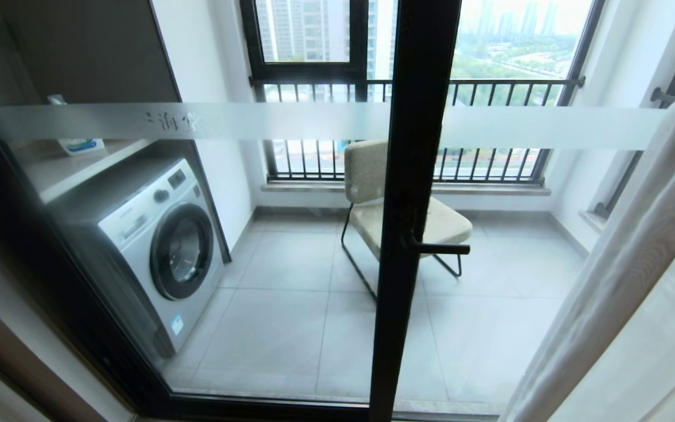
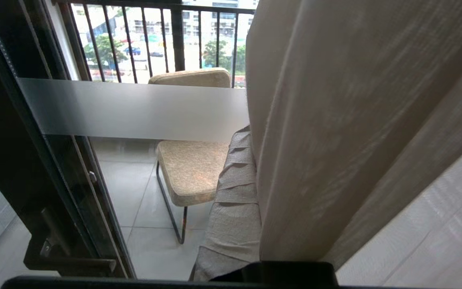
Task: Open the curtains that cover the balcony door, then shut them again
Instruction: Close the inner curtains on both sides
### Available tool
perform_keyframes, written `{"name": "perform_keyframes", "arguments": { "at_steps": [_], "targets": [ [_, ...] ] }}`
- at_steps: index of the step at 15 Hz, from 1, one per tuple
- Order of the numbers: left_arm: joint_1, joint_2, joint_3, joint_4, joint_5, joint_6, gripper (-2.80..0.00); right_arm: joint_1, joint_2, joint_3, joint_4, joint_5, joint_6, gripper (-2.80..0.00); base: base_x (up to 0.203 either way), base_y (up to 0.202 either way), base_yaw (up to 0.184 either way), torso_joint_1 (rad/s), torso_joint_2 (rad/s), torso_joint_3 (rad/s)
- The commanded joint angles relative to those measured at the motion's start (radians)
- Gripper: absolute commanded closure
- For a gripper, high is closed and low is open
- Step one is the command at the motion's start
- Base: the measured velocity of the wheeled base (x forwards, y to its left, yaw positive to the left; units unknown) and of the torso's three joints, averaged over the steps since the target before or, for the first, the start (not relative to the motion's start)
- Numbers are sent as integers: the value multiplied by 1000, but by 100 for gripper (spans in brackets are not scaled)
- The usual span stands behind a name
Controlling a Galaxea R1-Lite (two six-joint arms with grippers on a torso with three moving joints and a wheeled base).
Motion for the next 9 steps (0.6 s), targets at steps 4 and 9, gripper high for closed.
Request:
{"name": "perform_keyframes", "arguments": {
  "at_steps": [4, 9],
  "targets": [
    [1, -1, 0, 0, 1, -1, 0, 13, 21, -17, -3, -1, 0, 0, 0, 190, 0, 0, 4, 3],
    [1, 1, -1, 0, 1, -1, 0, 14, 29, -29, -3, -2, -1, 0, 0, 190, 0, 0, 2, 4]
  ]
}}
